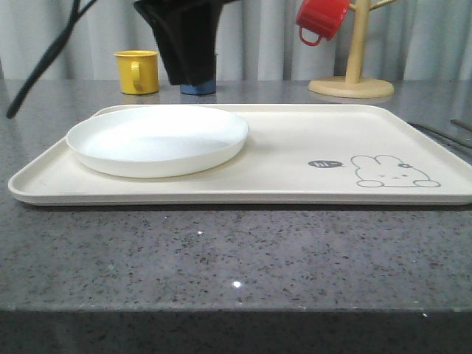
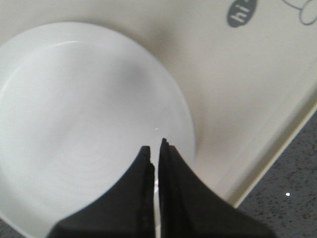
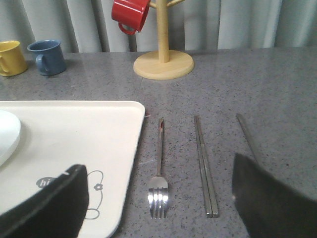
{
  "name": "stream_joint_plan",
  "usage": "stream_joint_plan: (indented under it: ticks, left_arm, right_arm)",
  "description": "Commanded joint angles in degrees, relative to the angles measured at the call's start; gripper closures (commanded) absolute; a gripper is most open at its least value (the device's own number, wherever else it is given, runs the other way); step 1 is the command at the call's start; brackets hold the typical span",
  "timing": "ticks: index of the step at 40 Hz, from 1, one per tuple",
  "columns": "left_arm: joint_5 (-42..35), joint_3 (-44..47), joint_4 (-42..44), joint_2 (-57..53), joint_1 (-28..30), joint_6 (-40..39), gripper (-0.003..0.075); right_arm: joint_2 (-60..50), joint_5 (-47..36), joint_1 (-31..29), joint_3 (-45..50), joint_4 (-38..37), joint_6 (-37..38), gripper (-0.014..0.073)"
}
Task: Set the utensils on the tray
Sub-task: 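Withdraw the left gripper away from the tray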
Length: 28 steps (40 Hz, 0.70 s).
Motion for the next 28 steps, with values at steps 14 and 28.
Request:
stream_joint_plan:
  ticks: [14,28]
  left_arm:
    - [-6.89,16.53,-0.91,-21.45,23.02,-6.54,0.0738]
    - [-38.71,47.35,-5.17,-47.35,28.84,-6.54,0.0738]
  right_arm:
    - [0.82,-4.48,-0.30,-2.13,0.18,-0.41,-0.0020]
    - [0.82,-4.48,-0.30,-2.13,0.18,-0.41,-0.0020]
